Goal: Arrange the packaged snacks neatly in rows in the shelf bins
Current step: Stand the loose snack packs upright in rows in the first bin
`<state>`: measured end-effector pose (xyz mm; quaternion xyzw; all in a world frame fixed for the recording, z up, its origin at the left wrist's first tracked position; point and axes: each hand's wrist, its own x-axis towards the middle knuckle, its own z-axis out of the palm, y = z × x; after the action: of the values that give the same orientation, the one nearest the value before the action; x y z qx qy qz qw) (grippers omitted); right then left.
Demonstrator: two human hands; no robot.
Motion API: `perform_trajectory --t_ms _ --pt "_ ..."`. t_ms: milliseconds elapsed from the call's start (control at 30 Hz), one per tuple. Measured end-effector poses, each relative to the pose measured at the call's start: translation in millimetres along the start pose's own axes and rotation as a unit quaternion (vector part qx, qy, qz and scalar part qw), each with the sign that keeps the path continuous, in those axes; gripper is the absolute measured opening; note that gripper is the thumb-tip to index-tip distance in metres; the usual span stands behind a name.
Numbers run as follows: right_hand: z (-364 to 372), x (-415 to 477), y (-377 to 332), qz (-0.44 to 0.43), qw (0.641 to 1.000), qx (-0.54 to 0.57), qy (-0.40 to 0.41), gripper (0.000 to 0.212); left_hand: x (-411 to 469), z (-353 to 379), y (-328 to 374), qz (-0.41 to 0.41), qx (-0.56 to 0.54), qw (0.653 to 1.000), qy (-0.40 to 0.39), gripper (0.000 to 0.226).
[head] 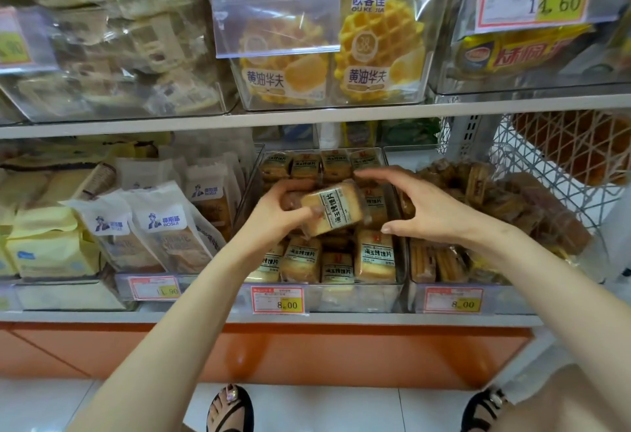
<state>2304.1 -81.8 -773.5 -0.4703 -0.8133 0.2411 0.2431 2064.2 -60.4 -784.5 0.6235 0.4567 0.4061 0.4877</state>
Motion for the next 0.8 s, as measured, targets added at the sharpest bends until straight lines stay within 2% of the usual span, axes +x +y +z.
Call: perform_trajectory --t_ms 67,200,333,400,500,600,733,800 --pt "0 0 3 0.001 1.000 0.017 -0.002 0.080 3 2 0 -0.008 -0.026 0.999 0.033 0.041" --pt "3 0 -5 0.006 1.000 0.004 -0.008 0.095 9 13 -3 -0.025 -0.048 0.998 0.042 0.045" --pt "28 4 -15 -0.018 0.986 -0.166 -0.027 0.113 12 29 -10 -0.023 0.020 0.999 0.022 0.039" --pt "39 6 -14 -0.041 0.975 -0.220 -0.005 0.107 12 32 -12 -0.017 0.035 0.999 0.020 0.035" --pt "45 10 -12 -0.056 0.969 -0.236 0.036 0.092 12 24 -11 -0.028 0.046 0.998 0.014 0.041" --pt "43 12 -11 -0.019 0.978 -0.202 0.056 0.087 10 0 -13 -0.014 0.145 0.988 0.043 0.044" --pt "49 12 -12 0.029 0.992 -0.124 0.001 0.074 -2 -33 -17 0.004 0.259 0.964 0.058 0.035" --pt "57 11 -14 0.036 0.989 -0.140 -0.035 0.069 -7 -41 -19 0.025 0.287 0.955 0.067 0.027"
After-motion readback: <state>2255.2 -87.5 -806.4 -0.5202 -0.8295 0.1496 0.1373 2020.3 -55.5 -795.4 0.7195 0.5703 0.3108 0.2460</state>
